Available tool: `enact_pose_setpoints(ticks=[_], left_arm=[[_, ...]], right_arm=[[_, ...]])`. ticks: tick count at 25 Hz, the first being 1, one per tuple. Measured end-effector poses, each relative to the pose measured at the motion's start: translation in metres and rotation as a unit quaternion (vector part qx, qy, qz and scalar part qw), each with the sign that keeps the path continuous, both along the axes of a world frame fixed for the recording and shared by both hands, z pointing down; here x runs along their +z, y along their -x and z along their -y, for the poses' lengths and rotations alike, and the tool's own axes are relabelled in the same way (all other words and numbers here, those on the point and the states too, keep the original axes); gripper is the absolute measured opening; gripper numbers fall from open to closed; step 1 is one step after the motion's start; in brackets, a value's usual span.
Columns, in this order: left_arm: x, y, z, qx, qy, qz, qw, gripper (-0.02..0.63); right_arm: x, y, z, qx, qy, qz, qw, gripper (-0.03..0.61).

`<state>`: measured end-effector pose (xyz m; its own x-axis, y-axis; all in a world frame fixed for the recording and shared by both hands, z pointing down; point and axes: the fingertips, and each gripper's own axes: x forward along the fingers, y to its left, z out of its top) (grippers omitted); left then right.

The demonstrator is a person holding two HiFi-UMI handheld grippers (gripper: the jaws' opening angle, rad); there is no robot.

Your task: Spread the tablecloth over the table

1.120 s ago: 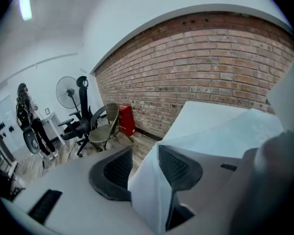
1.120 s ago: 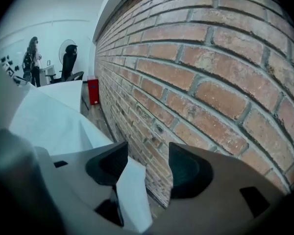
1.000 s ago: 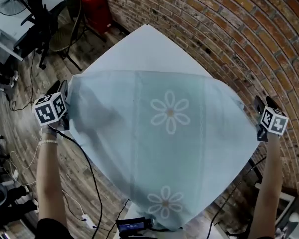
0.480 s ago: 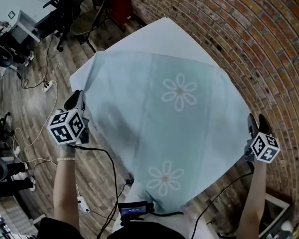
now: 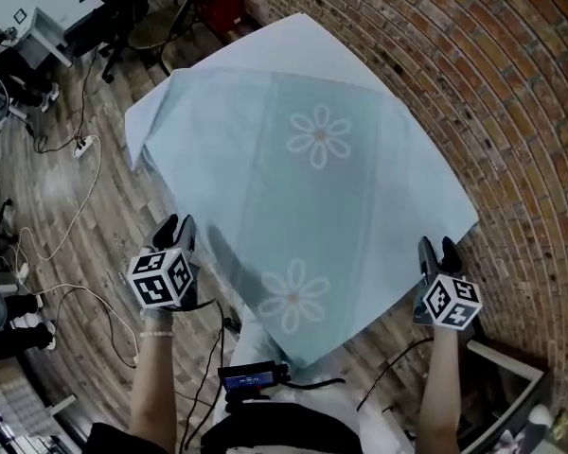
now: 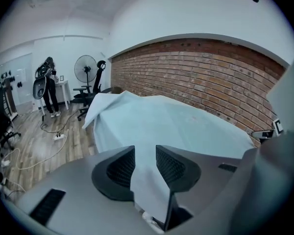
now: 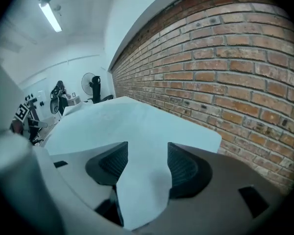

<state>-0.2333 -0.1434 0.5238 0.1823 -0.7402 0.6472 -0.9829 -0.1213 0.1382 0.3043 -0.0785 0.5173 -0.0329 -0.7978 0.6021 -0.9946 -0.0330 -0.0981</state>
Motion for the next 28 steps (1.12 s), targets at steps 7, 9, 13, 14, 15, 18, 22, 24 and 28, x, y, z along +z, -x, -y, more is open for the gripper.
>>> enact_pose_setpoints(ticks=[7,9,13,14,15,18,22,24,28], left_arm=[[0.031,-0.018,-0.049,-0.040,0.040,-0.045,0.9974,0.178],[0.038,-0.023,-0.054,-0.049,0.050,-0.051,0.9963,0.186],[0.046,-0.036,-0.050,-0.046,0.048,-0.048,0.9966,0.180],[0.047,-0.037,-0.051,-0.043,0.048,-0.047,0.9968,0.163],[0.048,-0.038,-0.052,-0.039,0.048,-0.043,0.9971,0.163],[0.045,-0.035,-0.052,-0.037,0.046,-0.012,0.9982,0.169],[0.023,-0.033,-0.037,-0.027,0.012,0.022,0.9993,0.127],[0.022,-0.038,-0.026,-0.008,0.009,0.025,0.9996,0.162],[0.039,-0.047,-0.019,0.010,0.032,0.045,0.9984,0.167]], right_arm=[[0.036,0.001,-0.068,0.090,0.024,0.091,0.991,0.280],[0.043,0.006,-0.072,0.086,0.028,0.093,0.992,0.288],[0.051,0.007,-0.068,0.086,0.032,0.060,0.994,0.293],[0.053,0.005,-0.069,0.088,0.035,0.048,0.994,0.286],[0.054,0.003,-0.071,0.086,0.038,0.037,0.995,0.275],[0.049,-0.004,-0.071,0.075,0.037,-0.010,0.996,0.278],[0.022,0.008,-0.056,0.011,0.007,-0.073,0.997,0.276],[0.021,0.025,-0.043,-0.033,0.005,-0.082,0.996,0.276],[0.042,0.039,-0.036,-0.060,0.044,-0.079,0.994,0.276]])
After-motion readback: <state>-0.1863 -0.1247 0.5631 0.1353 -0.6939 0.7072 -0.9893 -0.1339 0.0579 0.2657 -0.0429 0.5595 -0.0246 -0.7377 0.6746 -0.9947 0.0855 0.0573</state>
